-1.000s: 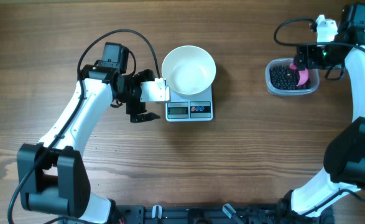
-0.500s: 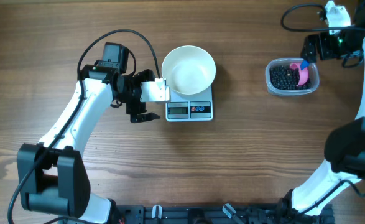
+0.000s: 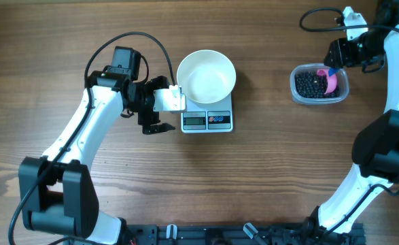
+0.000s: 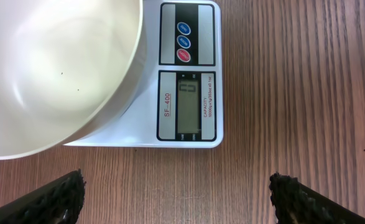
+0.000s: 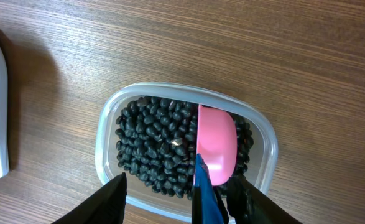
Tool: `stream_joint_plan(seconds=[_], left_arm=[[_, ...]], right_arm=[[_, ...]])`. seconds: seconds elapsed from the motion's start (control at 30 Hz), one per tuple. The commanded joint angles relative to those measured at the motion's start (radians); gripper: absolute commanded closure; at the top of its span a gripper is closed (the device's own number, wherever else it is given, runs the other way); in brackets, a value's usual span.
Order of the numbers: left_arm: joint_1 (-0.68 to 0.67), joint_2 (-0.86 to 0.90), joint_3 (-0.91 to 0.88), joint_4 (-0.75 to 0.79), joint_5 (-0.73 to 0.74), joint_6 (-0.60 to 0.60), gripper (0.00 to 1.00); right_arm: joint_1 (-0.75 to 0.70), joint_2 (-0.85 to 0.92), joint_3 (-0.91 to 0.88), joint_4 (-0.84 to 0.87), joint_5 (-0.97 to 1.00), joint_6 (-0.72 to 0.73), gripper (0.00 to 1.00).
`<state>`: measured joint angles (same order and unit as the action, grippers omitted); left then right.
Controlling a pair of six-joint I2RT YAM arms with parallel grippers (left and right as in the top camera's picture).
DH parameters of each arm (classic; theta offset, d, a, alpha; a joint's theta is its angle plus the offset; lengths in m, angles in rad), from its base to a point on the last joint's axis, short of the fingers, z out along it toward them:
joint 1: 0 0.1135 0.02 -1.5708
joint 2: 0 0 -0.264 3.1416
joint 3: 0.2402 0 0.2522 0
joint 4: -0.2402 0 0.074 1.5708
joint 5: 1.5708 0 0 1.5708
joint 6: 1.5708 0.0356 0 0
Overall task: Scoop item into bowl and weigh 150g on scale
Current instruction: 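Lower the right gripper to the pink scoop in the bean tub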
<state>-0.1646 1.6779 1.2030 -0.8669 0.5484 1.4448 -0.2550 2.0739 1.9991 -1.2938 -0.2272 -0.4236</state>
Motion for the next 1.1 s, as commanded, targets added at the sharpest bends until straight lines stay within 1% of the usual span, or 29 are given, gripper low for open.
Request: stream_joint_plan(seconds=[0.0,0.07,0.1,0.27,0.6,0.67,0.83,1.0,1.03,1.07], left_arm=[[-0.002,0.011,-0.006,0.0,0.023,-0.01,0.0],[-0.002,0.011,-0.006,0.0,0.023,-0.01,0.0],[-0.002,0.011,-0.006,0.0,0.023,-0.01,0.0],[-0.002,0.011,-0.006,0.0,0.023,-0.01,0.0],[-0.002,0.011,-0.006,0.0,0.023,-0.01,0.0],[-0.002,0.011,-0.006,0.0,0.023,-0.01,0.0],[-0.002,0.011,-0.006,0.0,0.023,-0.01,0.0],[-0.002,0.011,-0.006,0.0,0.023,-0.01,0.0],[-0.002,0.011,-0.006,0.0,0.023,-0.01,0.0],[-0.002,0.011,-0.006,0.0,0.023,-0.01,0.0]], right_arm=[[0.002,0.016,-0.012,0.006,0.064,0.013,0.46],[0.003,0.017,-0.012,0.005,0.063,0.053,0.48],[0.002,0.017,-0.012,0.005,0.072,0.061,0.51],[0.003,0.018,-0.012,0.037,0.074,0.126,0.51],[0.013,0.05,-0.012,0.01,0.064,0.135,0.54],[0.013,0.051,-0.012,0.01,0.074,0.136,0.63],[0.013,0.051,-0.012,0.01,0.074,0.136,0.66],[0.013,0.069,-0.012,-0.01,0.074,0.135,0.66],[0.013,0.069,-0.012,0.002,0.074,0.135,0.69],[0.013,0.069,-0.011,0.014,0.074,0.135,0.76]])
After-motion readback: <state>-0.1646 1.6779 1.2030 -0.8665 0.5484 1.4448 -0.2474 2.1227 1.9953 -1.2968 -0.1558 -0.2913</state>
